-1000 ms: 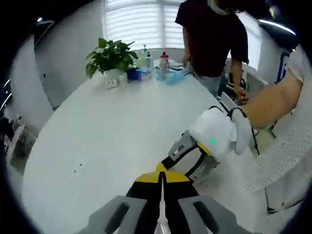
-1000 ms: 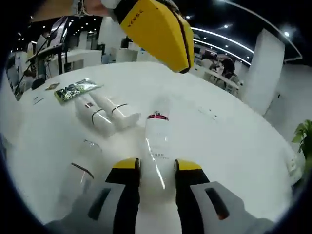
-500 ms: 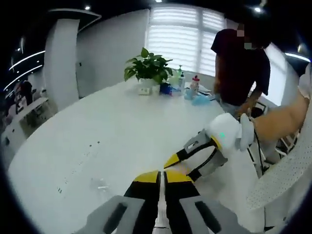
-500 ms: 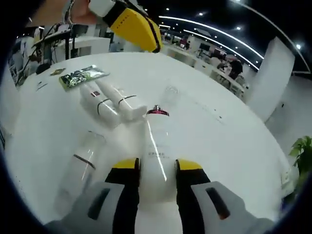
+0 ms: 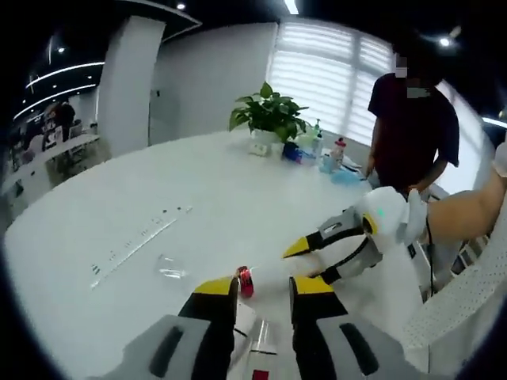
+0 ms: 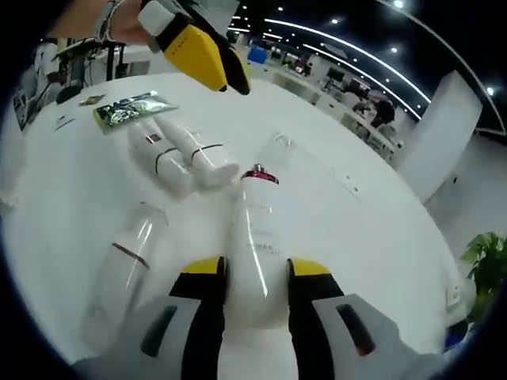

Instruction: Arrange the skincare products in the storage area until every visible bottle or jar stands upright without overlapping.

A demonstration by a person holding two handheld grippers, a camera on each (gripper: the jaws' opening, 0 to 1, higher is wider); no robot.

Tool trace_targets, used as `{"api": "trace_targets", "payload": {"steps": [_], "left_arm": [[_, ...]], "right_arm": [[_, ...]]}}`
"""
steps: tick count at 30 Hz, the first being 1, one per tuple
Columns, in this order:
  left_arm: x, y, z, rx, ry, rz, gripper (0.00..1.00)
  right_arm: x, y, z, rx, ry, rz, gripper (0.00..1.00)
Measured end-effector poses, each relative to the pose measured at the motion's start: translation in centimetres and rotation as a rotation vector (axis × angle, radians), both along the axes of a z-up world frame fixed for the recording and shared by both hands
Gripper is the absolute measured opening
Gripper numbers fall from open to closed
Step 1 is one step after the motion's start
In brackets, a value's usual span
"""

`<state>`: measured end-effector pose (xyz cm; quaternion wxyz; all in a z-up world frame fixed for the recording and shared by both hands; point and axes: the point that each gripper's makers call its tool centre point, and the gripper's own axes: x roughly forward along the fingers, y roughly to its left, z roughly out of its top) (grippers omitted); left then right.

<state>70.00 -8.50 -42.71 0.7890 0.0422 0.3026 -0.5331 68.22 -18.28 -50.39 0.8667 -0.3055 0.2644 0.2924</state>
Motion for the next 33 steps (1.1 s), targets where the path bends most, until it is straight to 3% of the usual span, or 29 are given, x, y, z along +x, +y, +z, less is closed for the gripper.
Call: {"api": "trace_targets", "payload": {"steps": [10,15,23,27,33], "left_arm": [[2.6,0.5,-1.3,0.000,-0.019,0.052,0.39],[5.7,0.6,-1.8,-0.011,-0.026,0.102,0.44],[10.1,0.3,-3.4,0.041,-0.024,0.133,0.44],[11.6,-0.4,-4.1,0.033,0.016,0.148,0.48],[11.8,-2.2,-4.8,0.010,0.097,0.136,0.49]], "right_arm": [[0.6,0.3,0.0,0.008,-0.016,-0.001,0.29],[1.1,0.7,0.0,0.008,-0.034,0.011,0.29],[1.8,1.1,0.0,0.008,-0.053,0.014,0.29],[1.9,1.0,-0.1,0.032,-0.050,-0.002,0.30],[2.2,0.9,-0.1,0.051,-0.052,-0.032,0.30]]}}
